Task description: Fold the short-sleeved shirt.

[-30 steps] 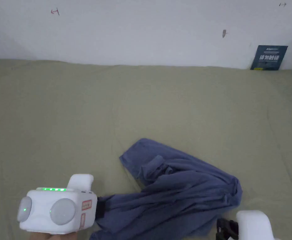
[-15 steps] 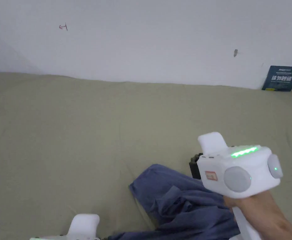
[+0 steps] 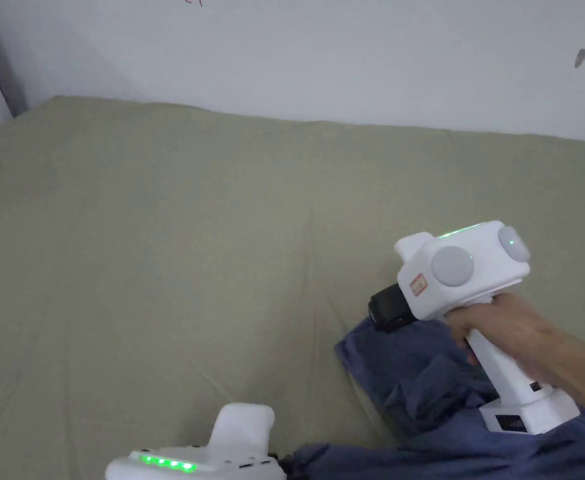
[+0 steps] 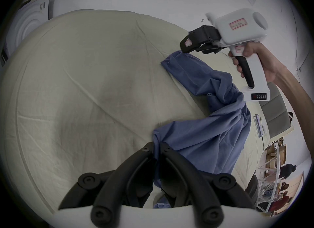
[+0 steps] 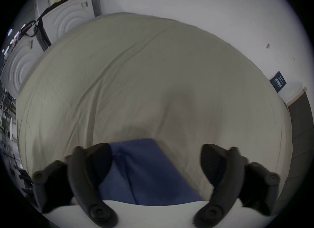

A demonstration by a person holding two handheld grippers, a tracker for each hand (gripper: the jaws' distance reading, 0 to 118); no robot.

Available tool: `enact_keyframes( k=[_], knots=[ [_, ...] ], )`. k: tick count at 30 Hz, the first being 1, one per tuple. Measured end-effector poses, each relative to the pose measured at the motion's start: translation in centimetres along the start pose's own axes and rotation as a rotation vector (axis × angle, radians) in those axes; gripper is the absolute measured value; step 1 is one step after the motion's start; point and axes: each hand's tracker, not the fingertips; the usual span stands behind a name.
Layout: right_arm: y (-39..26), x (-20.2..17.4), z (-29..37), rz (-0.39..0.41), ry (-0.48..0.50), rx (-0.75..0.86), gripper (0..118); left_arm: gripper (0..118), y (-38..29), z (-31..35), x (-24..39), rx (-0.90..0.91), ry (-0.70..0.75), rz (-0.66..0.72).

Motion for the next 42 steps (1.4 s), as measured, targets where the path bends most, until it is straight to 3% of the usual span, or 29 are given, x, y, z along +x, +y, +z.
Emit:
enact_keyframes(
  k=[2, 3, 4, 6, 10, 15, 23, 29, 34, 42],
  knots=[
    [-0.3, 0.1, -0.8, 0.028, 0.044, -0.007, 59, 6, 0.1, 0.3, 0.0, -0.002, -0.006, 0.008],
    [-0.1, 0.2, -0.3, -0.022, 0.066, 0.005, 23, 6, 0.1, 0.4, 0.0, -0.006, -0.007, 0.011],
    [0.2, 0.4, 0.4, -0.042, 0.064, 0.022, 4, 6, 0.2, 0.4, 0.0, -0.009, -0.010, 0.014],
    [-0.6, 0.8, 2.9, -0.052, -0.008, 0.104, 4, 6, 0.2, 0.6, 0.3, -0.017, -0.010, 0.009],
    [-1.4, 3.6, 6.8, -0.099, 0.007, 0.115, 4, 6, 0.4, 2.2, 0.7, 0.006, 0.006, 0.006],
    [-5.5, 7.3, 18.2, -0.191, -0.082, 0.261, 4, 5, 1.4, 6.7, 1.5, 0.092, 0.063, 0.016],
    [-14.4, 12.2, 36.8, -0.319, -0.207, 0.488, 4, 6, 5.4, 19.0, 4.3, 0.333, 0.194, -0.022],
    [-20.3, 12.7, 48.5, -0.408, -0.273, 0.657, 4, 6, 9.8, 28.6, 6.4, 0.528, 0.310, -0.071],
    [-22.7, 14.3, 54.7, -0.528, -0.240, 0.774, 4, 5, 12.9, 35.3, 7.9, 0.636, 0.341, -0.051],
    [-22.3, 14.0, 59.6, -0.549, -0.251, 0.878, 4, 6, 16.3, 42.6, 11.5, 0.749, 0.372, -0.079]
  ],
)
